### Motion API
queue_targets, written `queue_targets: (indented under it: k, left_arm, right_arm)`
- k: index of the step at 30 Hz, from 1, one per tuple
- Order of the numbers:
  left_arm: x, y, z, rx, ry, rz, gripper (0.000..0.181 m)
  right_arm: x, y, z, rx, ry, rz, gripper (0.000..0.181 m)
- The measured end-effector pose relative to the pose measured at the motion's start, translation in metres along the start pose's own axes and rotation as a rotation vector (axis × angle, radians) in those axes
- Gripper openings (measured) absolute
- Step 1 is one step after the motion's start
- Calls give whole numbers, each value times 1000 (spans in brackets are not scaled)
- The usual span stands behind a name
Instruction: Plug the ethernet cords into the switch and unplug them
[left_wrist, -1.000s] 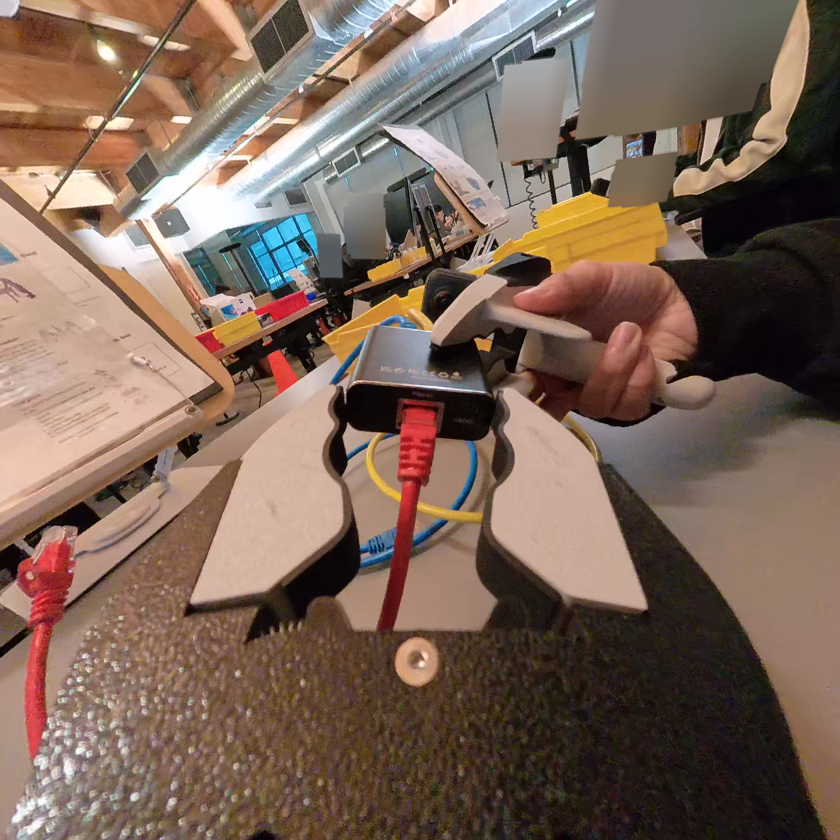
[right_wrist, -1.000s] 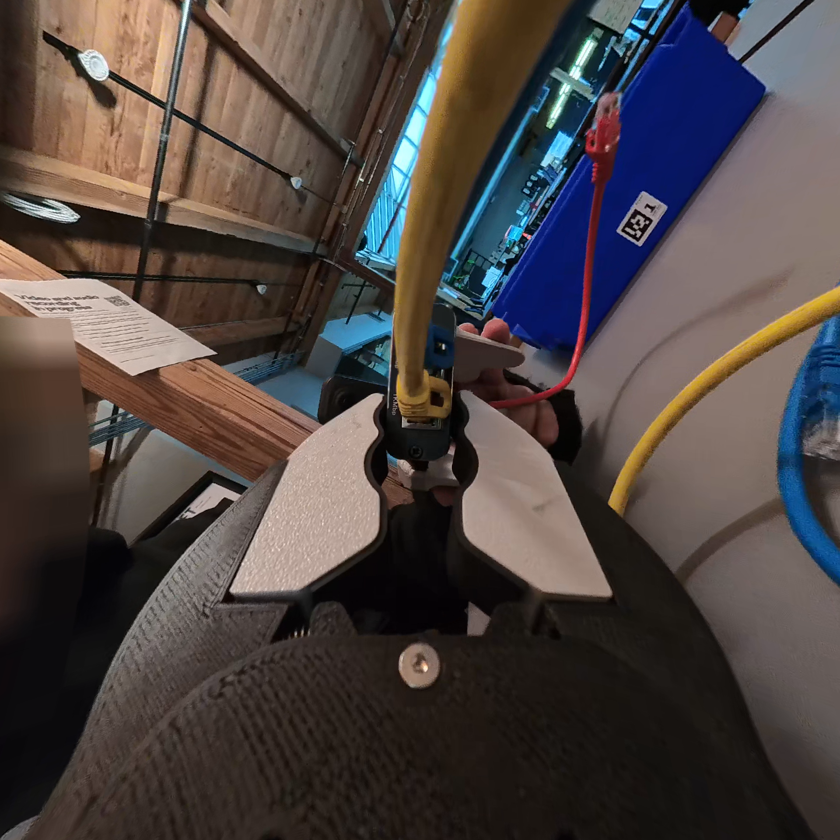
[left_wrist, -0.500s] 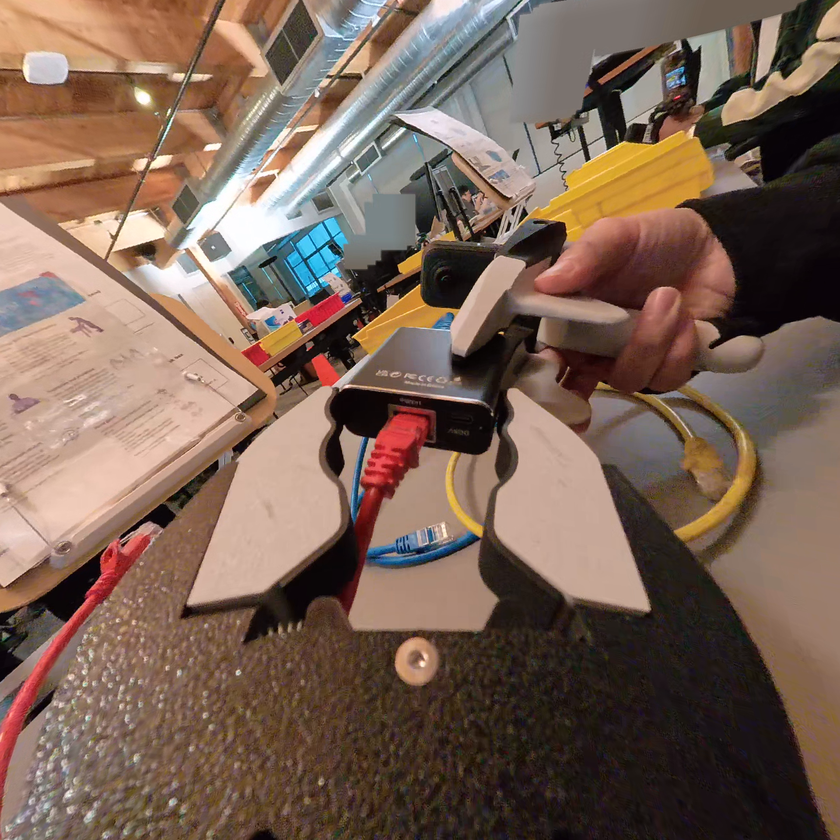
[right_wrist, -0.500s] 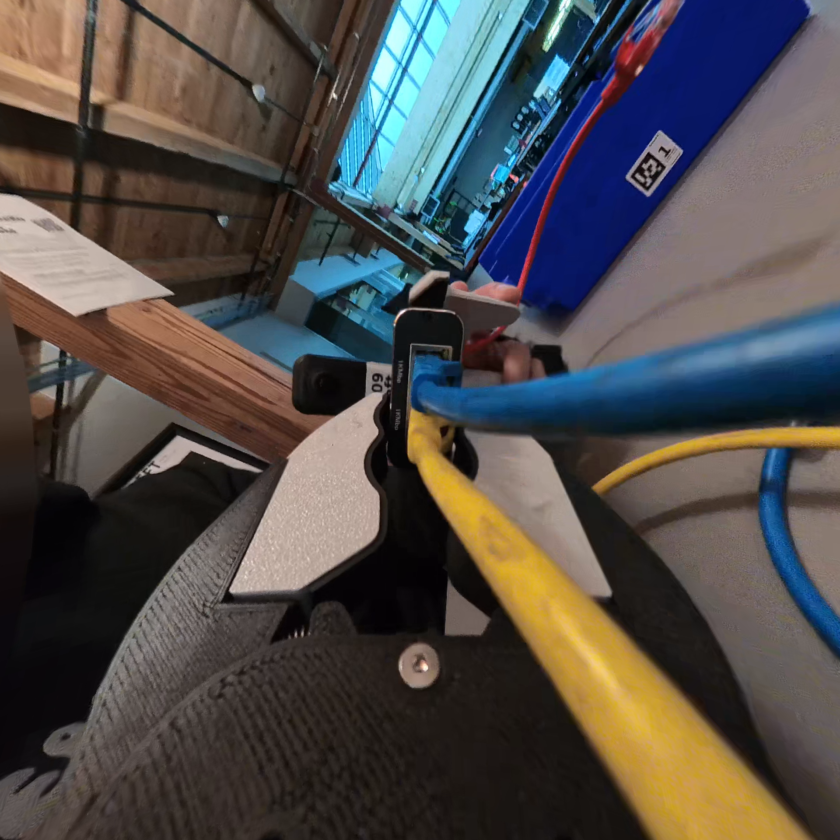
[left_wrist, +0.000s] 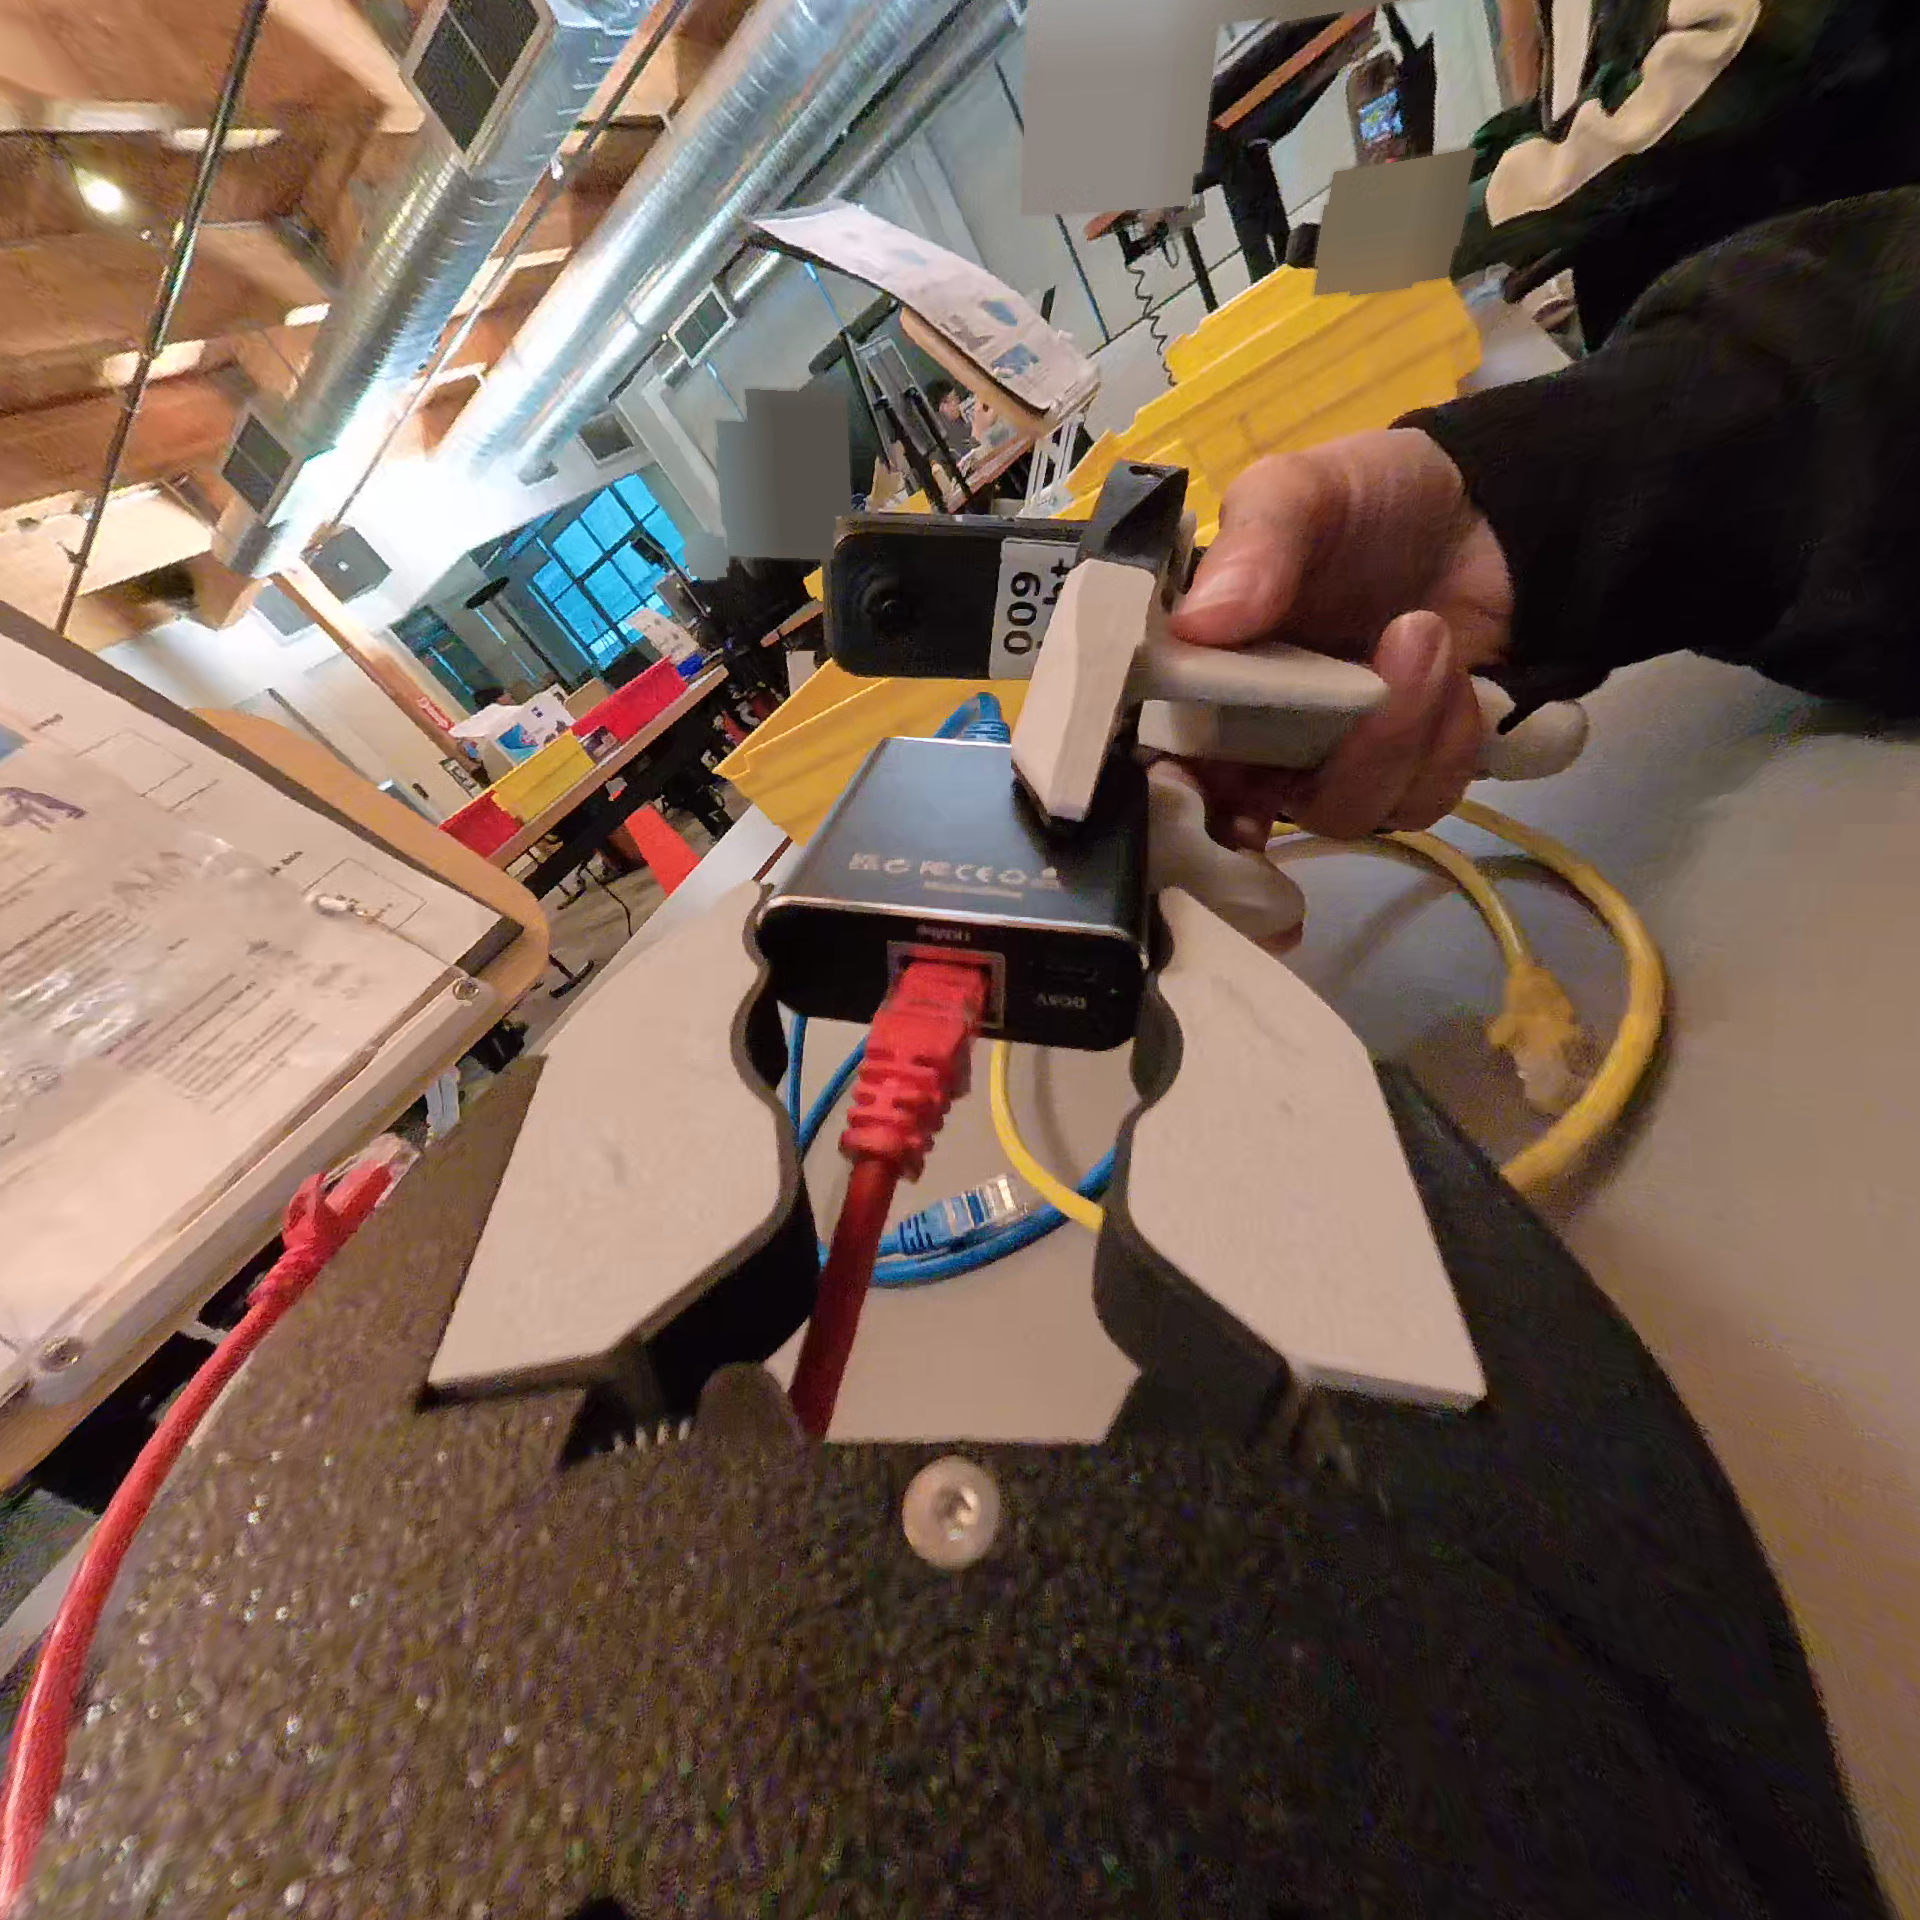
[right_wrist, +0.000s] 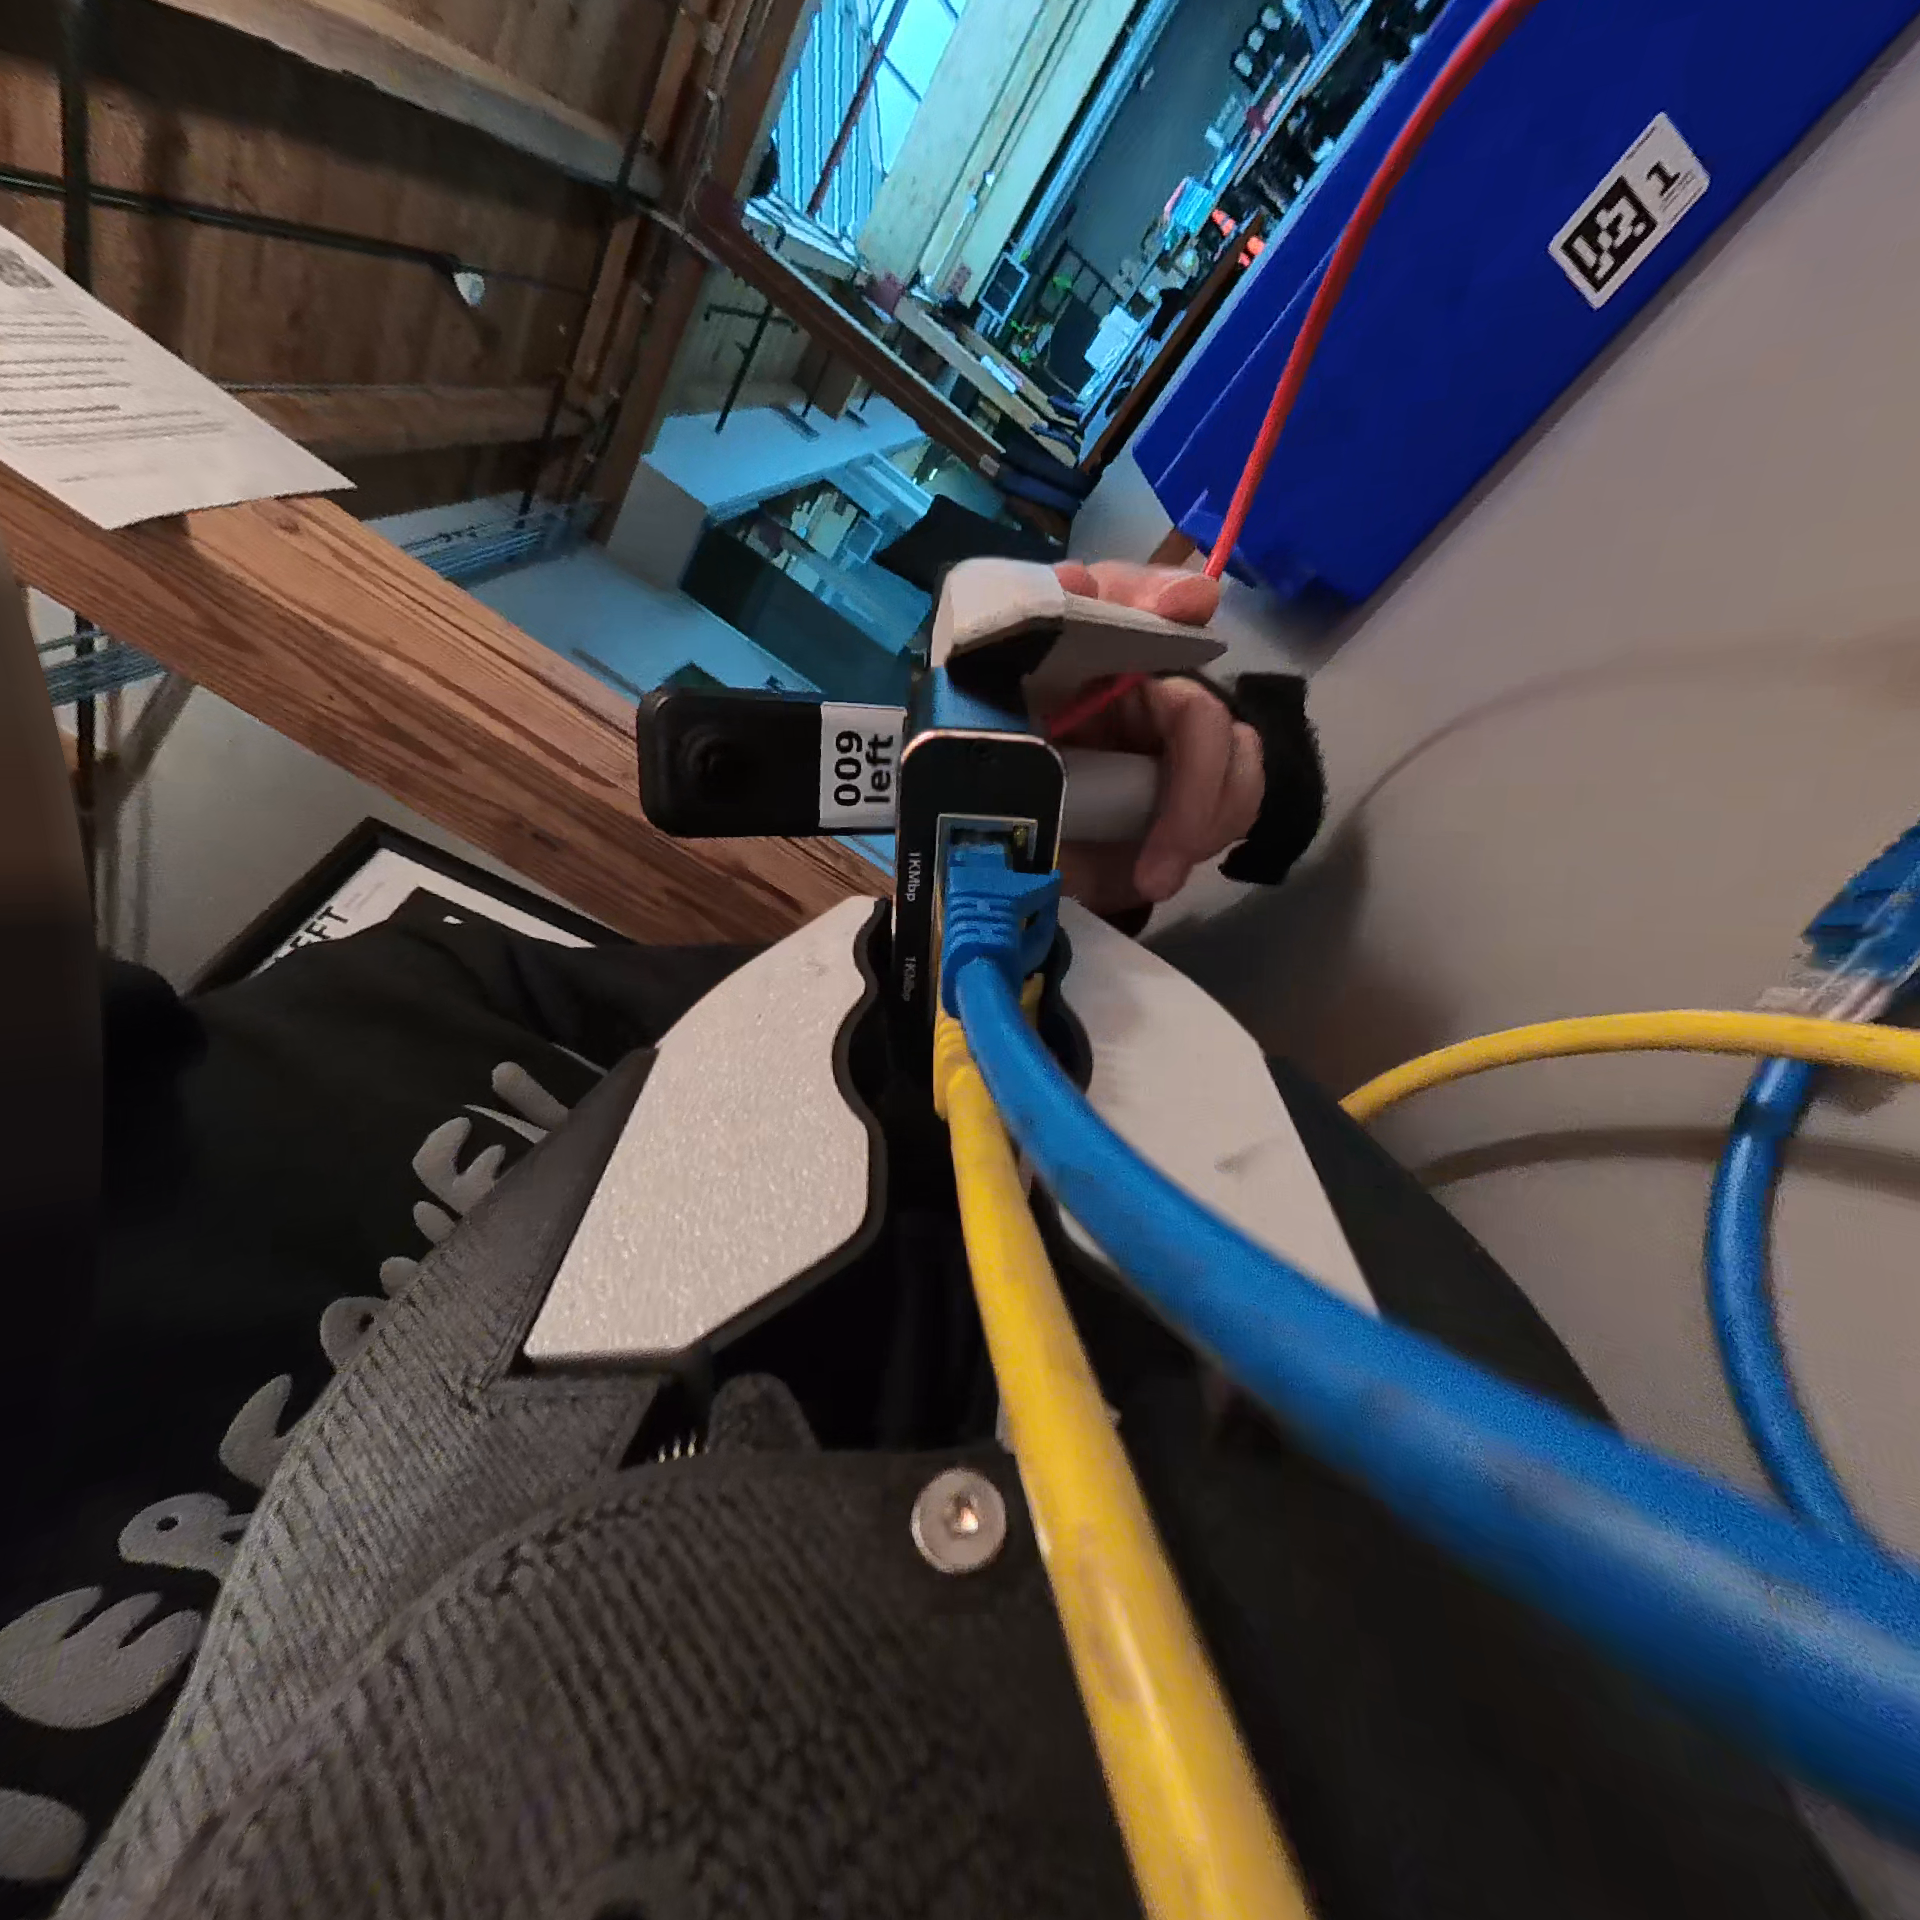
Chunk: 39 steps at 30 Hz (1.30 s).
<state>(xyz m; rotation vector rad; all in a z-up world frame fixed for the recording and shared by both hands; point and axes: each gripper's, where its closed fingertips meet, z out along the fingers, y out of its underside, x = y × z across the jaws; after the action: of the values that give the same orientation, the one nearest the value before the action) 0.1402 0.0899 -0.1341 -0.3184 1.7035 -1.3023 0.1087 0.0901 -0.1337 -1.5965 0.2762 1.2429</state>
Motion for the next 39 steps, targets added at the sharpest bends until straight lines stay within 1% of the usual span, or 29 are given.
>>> queue_targets:
  k: [2,4,6,8,11,13,14,17,19,20,22,24,27,30,33,35,37,39]
  left_arm:
    - [-8,3,4,-39,-62,-78,64]
    - [-18,6,7,-60,-135,-144,64]
    - [-30,10,4,-87,-234,-159,64]
    - [-38,12,1,-109,-305,-181,64]
    - [-32,13,5,-112,-302,-191,64]
    - [-26,10,8,-98,-282,-187,64]
    - [-24,8,8,-81,-265,-172,64]
    - [-12,0,7,-10,-157,-172,63]
    - [-8,-5,7,25,-128,-165,66]
    - [-8,-4,8,19,-136,-131,67]
    - [-8,-1,8,-9,-157,-64,67]
    - [-7,-2,8,6,-139,-82,66]
    - [-5,-1,6,22,-116,-58,66]
    - [-3,-2,6,29,-104,-58,65]
    - [-2,0,6,41,-65,-127,63]
    - [-4,1,5,19,-82,-126,63]
    - [-6,-1,4,30,-95,-127,63]
    - [-6,-1,4,37,-103,-117,63]
  right_arm:
    - [2,-12,-3,74,5,1,27]
    - [4,-27,-6,195,2,-4,28]
    - [11,-42,-11,320,27,15,29]
    - [16,-50,-18,401,37,45,31]
    - [15,-56,-23,446,29,36,28]
    - [16,-55,-21,436,35,28,25]
    - [14,-53,-21,408,28,16,25]
    - [10,-43,-23,278,51,-38,24]
    - [11,-37,-23,212,96,-80,24]
    - [10,-35,-22,191,98,-92,24]
    - [9,-33,-21,180,94,-87,24]
    - [9,-32,-21,176,85,-64,24]
    - [9,-29,-20,151,84,-56,23]
    - [8,-30,-20,160,67,-38,23]
    - [10,-33,-23,186,52,-9,24]
    - [11,-36,-22,209,44,6,23]
    - [9,-39,-21,238,21,32,23]
    - [9,-39,-21,232,34,21,23]
